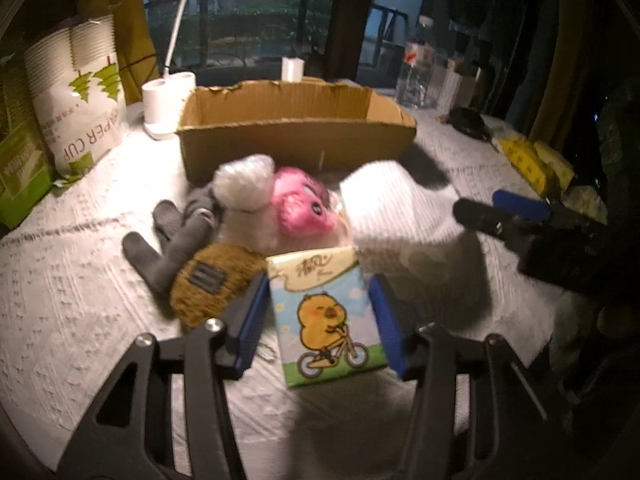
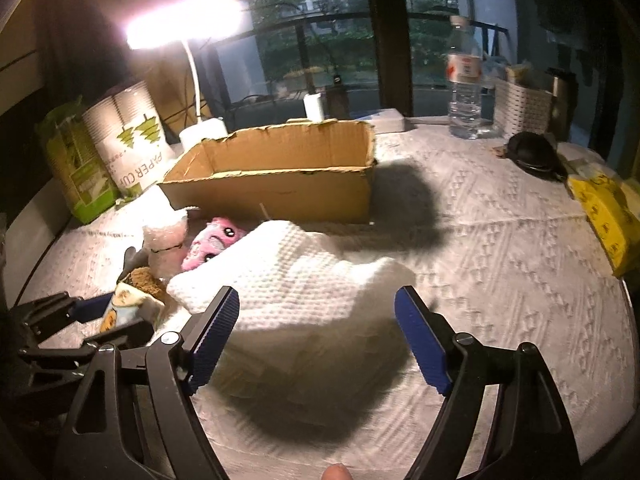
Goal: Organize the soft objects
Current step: 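Close the left tool on the tissue pack while the right tool grasps the white towel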
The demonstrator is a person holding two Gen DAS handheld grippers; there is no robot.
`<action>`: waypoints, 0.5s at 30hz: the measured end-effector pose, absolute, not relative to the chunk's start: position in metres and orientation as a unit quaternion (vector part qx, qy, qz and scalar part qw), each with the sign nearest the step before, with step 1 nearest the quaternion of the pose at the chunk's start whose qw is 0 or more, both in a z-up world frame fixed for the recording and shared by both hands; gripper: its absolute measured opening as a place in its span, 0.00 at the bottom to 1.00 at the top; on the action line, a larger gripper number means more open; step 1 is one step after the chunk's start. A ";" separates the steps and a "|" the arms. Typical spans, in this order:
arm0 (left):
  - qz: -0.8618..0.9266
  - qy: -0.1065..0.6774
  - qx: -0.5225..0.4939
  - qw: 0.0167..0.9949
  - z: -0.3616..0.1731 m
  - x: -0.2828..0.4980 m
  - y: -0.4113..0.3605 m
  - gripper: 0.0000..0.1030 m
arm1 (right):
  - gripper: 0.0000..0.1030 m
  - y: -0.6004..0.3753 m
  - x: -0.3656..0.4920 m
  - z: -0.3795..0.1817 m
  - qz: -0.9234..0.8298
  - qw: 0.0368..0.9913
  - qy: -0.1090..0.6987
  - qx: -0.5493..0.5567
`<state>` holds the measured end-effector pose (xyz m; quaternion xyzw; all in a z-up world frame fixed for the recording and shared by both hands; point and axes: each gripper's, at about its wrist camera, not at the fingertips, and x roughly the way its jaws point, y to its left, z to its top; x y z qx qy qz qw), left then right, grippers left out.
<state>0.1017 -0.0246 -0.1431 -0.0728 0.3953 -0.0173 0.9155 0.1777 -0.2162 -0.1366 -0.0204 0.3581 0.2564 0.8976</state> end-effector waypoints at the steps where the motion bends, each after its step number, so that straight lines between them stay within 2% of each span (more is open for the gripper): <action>1: -0.018 0.393 -0.075 0.916 -0.142 0.102 -0.021 0.51 | 0.81 -0.212 0.178 -0.137 0.258 0.896 0.360 -0.023; 13: -0.016 0.368 -0.091 0.925 -0.129 0.098 0.008 0.51 | 0.80 -0.173 0.187 -0.152 0.262 0.879 0.394 -0.052; 15: -0.017 0.366 -0.094 0.926 -0.128 0.098 0.009 0.51 | 0.60 -0.172 0.187 -0.156 0.270 0.873 0.403 -0.053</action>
